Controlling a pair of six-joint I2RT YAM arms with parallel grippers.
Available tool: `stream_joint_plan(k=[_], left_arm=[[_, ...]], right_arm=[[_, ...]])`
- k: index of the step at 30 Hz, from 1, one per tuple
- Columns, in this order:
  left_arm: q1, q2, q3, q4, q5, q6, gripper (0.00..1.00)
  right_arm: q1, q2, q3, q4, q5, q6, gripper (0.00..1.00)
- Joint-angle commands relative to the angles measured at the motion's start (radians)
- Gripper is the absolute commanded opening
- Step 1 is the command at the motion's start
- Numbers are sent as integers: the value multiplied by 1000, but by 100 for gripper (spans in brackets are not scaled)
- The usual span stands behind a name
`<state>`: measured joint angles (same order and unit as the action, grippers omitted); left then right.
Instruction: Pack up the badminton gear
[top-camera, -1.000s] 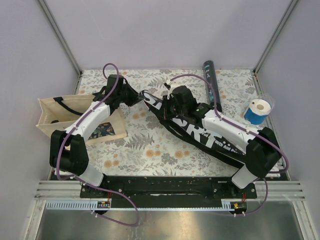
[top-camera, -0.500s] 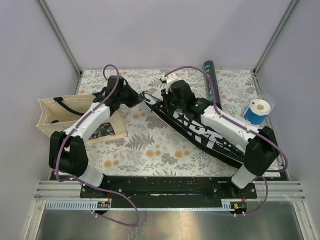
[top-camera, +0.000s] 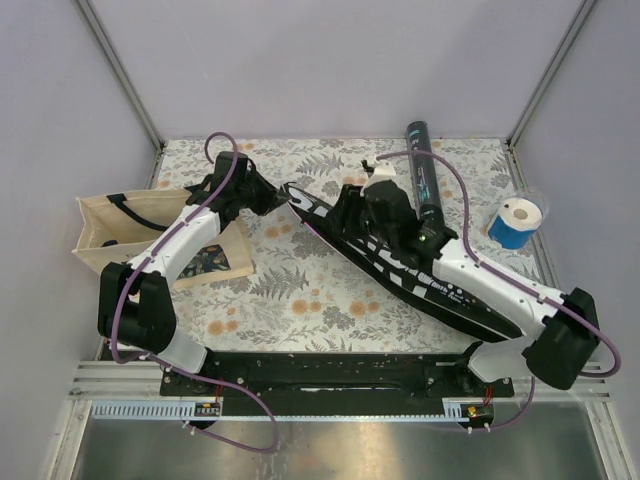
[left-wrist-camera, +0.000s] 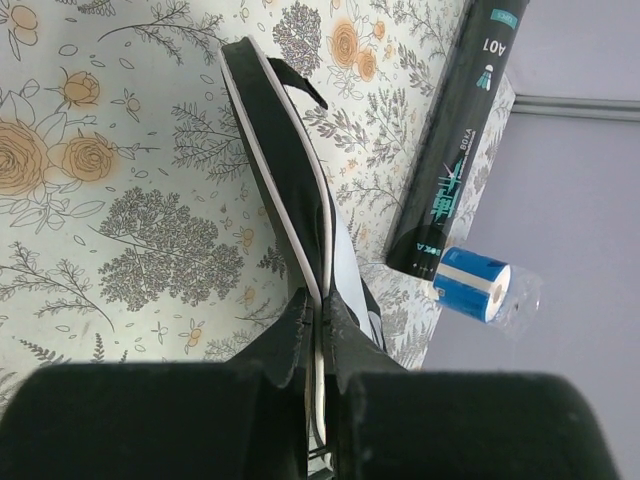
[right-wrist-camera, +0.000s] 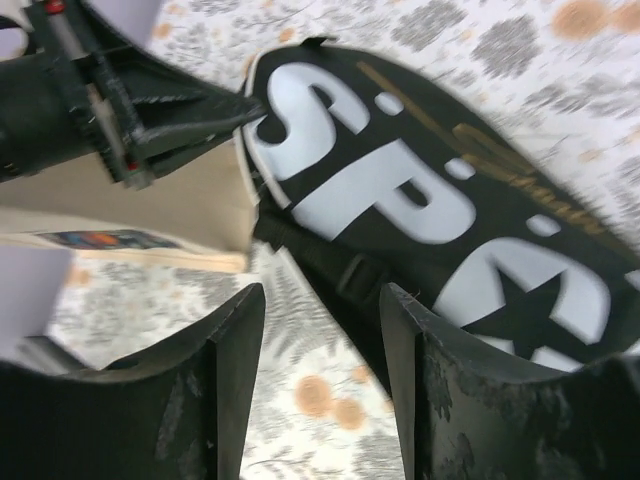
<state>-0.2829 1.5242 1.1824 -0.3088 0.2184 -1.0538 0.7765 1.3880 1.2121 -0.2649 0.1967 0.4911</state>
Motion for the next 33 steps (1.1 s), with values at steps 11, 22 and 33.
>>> stream_joint_plan(k=[11,22,33], left_arm=[[4,-47,23,-23,33,-143,0],[4,-72,2,-6,67,-202,0],[5,-62,-4,-4,73,-210,0]], right_arm=[[207,58,-347,749,164,307,52],[218,210,-355,1000,319,317,47],[218,259,-316,1007,418,346,46]])
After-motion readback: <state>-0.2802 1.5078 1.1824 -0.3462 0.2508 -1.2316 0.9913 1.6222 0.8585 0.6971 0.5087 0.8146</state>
